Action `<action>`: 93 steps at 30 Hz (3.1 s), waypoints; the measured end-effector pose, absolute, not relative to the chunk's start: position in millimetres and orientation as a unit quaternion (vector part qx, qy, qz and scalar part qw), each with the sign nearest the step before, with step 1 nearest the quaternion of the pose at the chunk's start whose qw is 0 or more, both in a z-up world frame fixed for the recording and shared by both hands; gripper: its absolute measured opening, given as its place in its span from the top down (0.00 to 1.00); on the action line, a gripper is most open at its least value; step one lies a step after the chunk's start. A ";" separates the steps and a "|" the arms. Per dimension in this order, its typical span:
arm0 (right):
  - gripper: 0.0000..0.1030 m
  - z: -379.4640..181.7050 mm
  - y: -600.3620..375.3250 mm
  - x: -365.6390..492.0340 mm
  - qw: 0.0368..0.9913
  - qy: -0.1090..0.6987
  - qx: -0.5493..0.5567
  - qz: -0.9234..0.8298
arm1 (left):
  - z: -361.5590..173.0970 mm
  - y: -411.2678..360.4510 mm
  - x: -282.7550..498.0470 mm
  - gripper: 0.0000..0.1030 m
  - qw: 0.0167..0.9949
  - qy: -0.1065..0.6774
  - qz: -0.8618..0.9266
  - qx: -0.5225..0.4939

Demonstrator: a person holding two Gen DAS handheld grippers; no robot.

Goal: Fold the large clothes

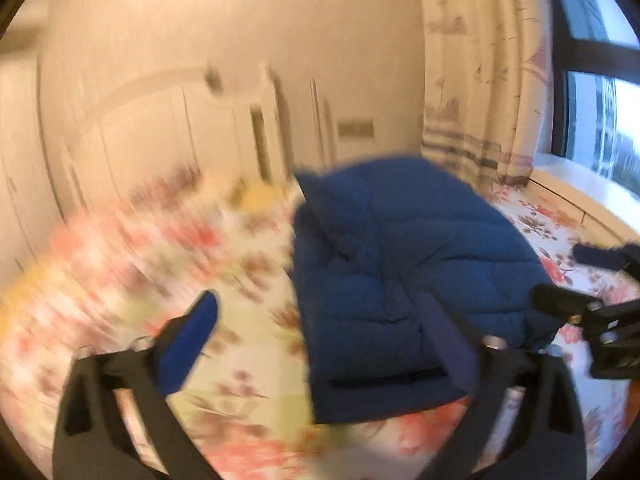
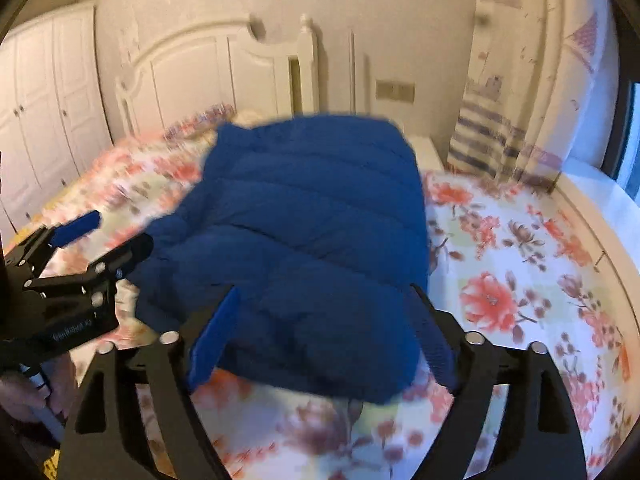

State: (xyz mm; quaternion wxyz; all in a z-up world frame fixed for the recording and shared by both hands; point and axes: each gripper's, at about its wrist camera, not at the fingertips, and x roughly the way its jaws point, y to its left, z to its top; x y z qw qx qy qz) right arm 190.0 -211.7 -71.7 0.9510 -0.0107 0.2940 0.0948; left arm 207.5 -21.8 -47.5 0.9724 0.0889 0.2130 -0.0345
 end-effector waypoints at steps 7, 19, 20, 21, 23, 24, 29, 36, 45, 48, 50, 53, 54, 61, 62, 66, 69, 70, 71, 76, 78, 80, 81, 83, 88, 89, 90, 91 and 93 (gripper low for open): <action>0.08 -8.9 -232.7 110.2 0.971 0.231 0.006 0.056 | 17.9 -34.8 118.9 0.02 0.984 0.139 0.003 0.113; 0.07 4.2 -226.8 67.9 0.974 0.218 -0.033 0.052 | 44.1 -32.3 68.3 0.02 0.984 0.160 -0.047 0.069; 0.07 2.9 -226.2 69.4 0.974 0.220 -0.033 0.053 | 41.6 -32.7 69.2 0.02 0.983 0.165 -0.049 0.069; 0.07 1.6 -225.5 70.3 0.973 0.222 -0.032 0.054 | 39.1 -33.4 71.5 0.02 0.982 0.170 -0.049 0.070; 0.07 -1.2 -224.8 72.7 0.972 0.227 -0.031 0.055 | 33.9 -32.9 76.3 0.02 0.980 0.183 -0.048 0.066; 0.07 -2.5 -224.8 72.9 0.971 0.229 -0.032 0.056 | 32.1 -32.7 77.8 0.02 0.979 0.187 -0.047 0.063; 0.07 -4.8 -224.5 71.2 0.971 0.231 -0.032 0.057 | 26.9 -32.0 80.3 0.02 0.977 0.197 -0.045 0.063; 0.07 -5.0 -219.5 69.2 0.970 0.231 -0.043 0.061 | 25.1 -31.2 81.0 0.02 0.977 0.200 -0.042 0.061; 0.07 -3.3 -209.5 65.9 0.969 0.229 -0.053 0.070 | 19.9 -23.1 82.8 0.02 0.975 0.212 -0.040 0.049; 0.07 -4.1 -207.1 65.4 0.969 0.231 -0.056 0.071 | 18.9 -20.5 85.0 0.02 0.974 0.217 -0.040 0.045; 0.07 -4.6 -205.5 65.6 0.968 0.232 -0.058 0.071 | 17.8 -18.8 87.2 0.02 0.973 0.222 -0.040 0.040; 0.07 -4.5 -203.9 65.1 0.968 0.233 -0.060 0.072 | 17.3 -16.3 89.0 0.02 0.972 0.229 -0.042 0.033; 0.07 -4.6 -204.0 65.2 0.968 0.233 -0.060 0.072 | 17.1 -15.6 89.6 0.02 0.972 0.230 -0.042 0.032; 0.07 -4.8 -203.1 65.2 0.968 0.233 -0.061 0.074 | 16.5 -12.7 91.4 0.02 0.972 0.231 -0.042 0.027; 0.07 -4.8 -202.7 65.1 0.968 0.233 -0.061 0.073 | 16.4 -12.8 91.4 0.02 0.972 0.232 -0.042 0.027; 0.07 -6.3 -203.2 66.5 0.967 0.235 -0.065 0.076 | 15.6 -13.2 91.9 0.02 0.971 0.234 -0.042 0.027; 0.07 -6.9 -203.0 66.6 0.966 0.236 -0.066 0.077 | 15.6 -13.6 91.8 0.02 0.971 0.234 -0.042 0.027; 0.07 -6.9 -202.9 66.6 0.966 0.236 -0.067 0.077 | 15.1 -13.6 91.7 0.02 0.971 0.235 -0.042 0.026; 0.07 -6.7 -202.9 66.4 0.966 0.236 -0.067 0.077 | 14.8 -13.3 91.7 0.02 0.971 0.235 -0.042 0.026; 0.07 -6.9 -203.2 66.9 0.967 0.235 -0.067 0.077 | 13.0 -12.8 91.8 0.02 0.970 0.236 -0.042 0.027; 0.07 -7.1 -203.2 67.1 0.966 0.236 -0.067 0.076 | 12.5 -12.8 91.8 0.02 0.970 0.237 -0.042 0.027; 0.07 -6.5 -203.3 67.2 0.966 0.237 -0.067 0.076 | 11.3 -12.1 91.4 0.02 0.970 0.238 -0.041 0.027; 0.07 -6.4 -203.7 66.9 0.966 0.236 -0.067 0.077 | 10.3 -11.6 91.2 0.02 0.970 0.239 -0.041 0.028; 0.07 -6.5 -203.7 67.1 0.966 0.236 -0.068 0.077 | 8.8 -10.5 91.3 0.02 0.969 0.240 -0.040 0.028; 0.07 -6.5 -203.0 67.0 0.966 0.237 -0.068 0.077 | 8.7 -10.1 91.9 0.02 0.969 0.240 -0.040 0.028; 0.07 -6.4 -203.6 67.0 0.966 0.237 -0.067 0.077 | 9.2 -10.4 92.3 0.02 0.969 0.240 -0.041 0.028; 0.07 -6.5 -203.4 67.1 0.966 0.237 -0.067 0.078 | 9.1 -10.3 92.2 0.02 0.969 0.240 -0.041 0.028; 0.07 -6.7 -203.0 67.2 0.966 0.237 -0.068 0.077 | 9.1 -10.3 92.1 0.02 0.969 0.241 -0.039 0.029; 0.07 -7.1 -202.9 67.3 0.966 0.238 -0.068 0.076 | 8.8 -9.9 91.9 0.02 0.969 0.241 -0.039 0.030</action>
